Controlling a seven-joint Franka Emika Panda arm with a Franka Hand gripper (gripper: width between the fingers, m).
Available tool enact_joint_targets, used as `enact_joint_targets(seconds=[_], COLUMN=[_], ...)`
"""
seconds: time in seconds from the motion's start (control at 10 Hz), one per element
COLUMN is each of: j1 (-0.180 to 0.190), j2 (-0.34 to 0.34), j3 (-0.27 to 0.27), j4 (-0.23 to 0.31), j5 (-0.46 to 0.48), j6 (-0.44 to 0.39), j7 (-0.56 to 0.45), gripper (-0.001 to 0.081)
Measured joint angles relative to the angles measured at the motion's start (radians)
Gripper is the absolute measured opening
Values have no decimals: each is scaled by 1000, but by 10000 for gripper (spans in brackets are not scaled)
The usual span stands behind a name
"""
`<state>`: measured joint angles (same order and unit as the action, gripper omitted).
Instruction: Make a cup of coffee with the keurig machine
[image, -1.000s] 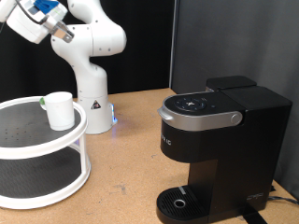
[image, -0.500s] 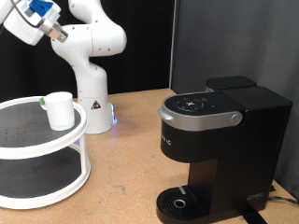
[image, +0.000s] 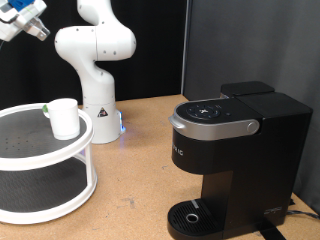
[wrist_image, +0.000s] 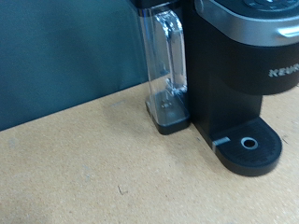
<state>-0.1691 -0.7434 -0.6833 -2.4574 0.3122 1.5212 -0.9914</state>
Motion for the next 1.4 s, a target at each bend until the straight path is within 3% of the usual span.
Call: enact_joint_targets(seconds=[0.3, 0.7, 1.1, 1.4], j1=[-55, -63, -64, -81], j2=[-45, -54, -52, -51], j3=[-33, -53, -60, -72], j4=[1, -31, -144, -244], j5=[-52, -74, -111, -129], j6=[-22, 0, 130, 306], j7=[-13, -43, -100, -119], gripper=[0, 0, 0, 22])
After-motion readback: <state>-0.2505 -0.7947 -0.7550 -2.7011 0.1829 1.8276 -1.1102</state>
